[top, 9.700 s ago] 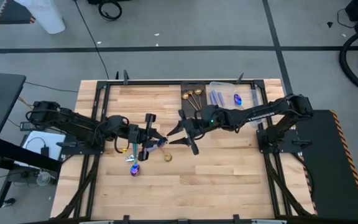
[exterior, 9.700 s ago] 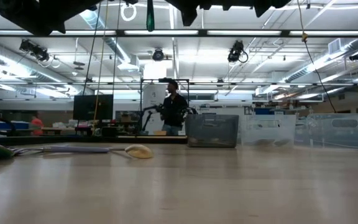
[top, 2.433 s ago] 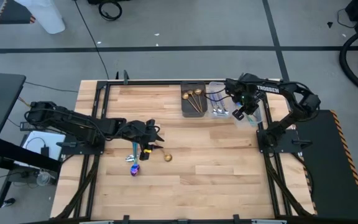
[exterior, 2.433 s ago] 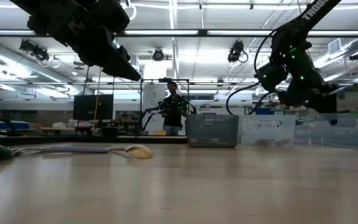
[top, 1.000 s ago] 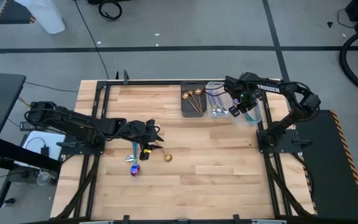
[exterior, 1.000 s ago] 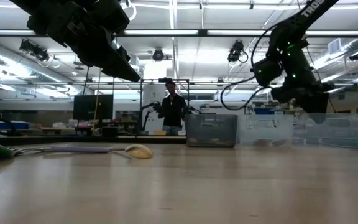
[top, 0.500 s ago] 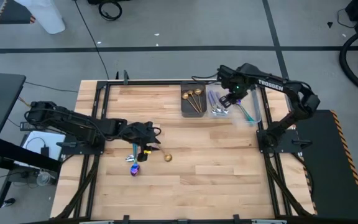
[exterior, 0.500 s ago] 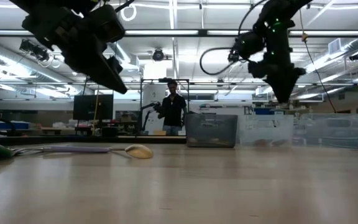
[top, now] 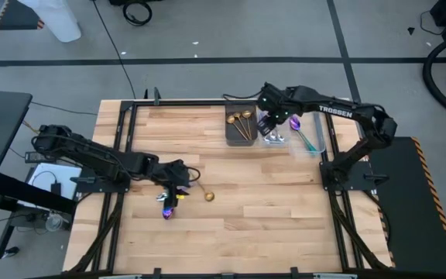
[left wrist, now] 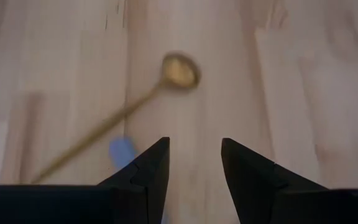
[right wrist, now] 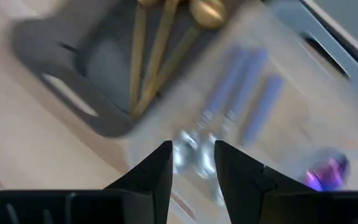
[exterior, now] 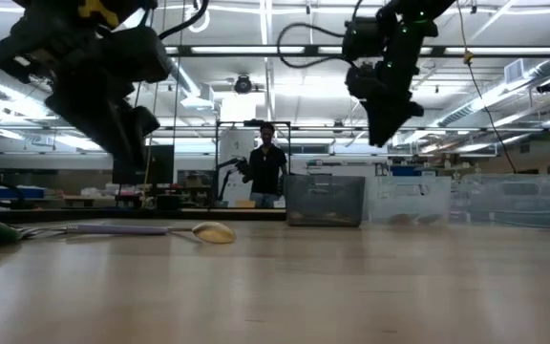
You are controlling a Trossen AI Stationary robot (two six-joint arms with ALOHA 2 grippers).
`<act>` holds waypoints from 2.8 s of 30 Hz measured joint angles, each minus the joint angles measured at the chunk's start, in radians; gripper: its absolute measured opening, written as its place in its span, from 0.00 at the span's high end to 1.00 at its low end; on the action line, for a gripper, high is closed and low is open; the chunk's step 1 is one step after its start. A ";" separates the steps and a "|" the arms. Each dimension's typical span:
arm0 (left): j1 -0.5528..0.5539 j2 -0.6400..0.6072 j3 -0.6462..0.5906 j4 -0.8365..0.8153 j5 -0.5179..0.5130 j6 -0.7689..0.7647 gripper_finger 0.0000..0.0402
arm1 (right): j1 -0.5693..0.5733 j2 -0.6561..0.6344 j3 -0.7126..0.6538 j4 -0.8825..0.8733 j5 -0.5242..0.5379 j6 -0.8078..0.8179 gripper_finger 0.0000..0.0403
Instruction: Sort silverware by color (type)
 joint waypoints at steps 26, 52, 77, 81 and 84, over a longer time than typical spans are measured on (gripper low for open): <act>-0.115 0.000 0.000 -0.325 0.168 0.131 0.64 | 0.347 0.004 0.000 0.438 0.096 -0.122 0.68; -0.489 0.003 0.001 -0.222 -0.139 0.385 0.65 | 0.489 0.004 -0.008 0.462 0.208 -0.044 0.68; -0.590 0.086 -0.009 -0.156 -0.278 0.076 0.65 | 0.530 0.004 -0.008 0.432 0.246 0.005 0.68; -0.618 0.088 -0.009 -0.156 -0.352 0.014 0.65 | 0.530 0.004 -0.008 0.435 0.252 -0.009 0.68; -0.639 0.088 -0.009 -0.158 -0.376 -0.033 0.65 | 0.530 0.004 -0.008 0.447 0.263 -0.016 0.68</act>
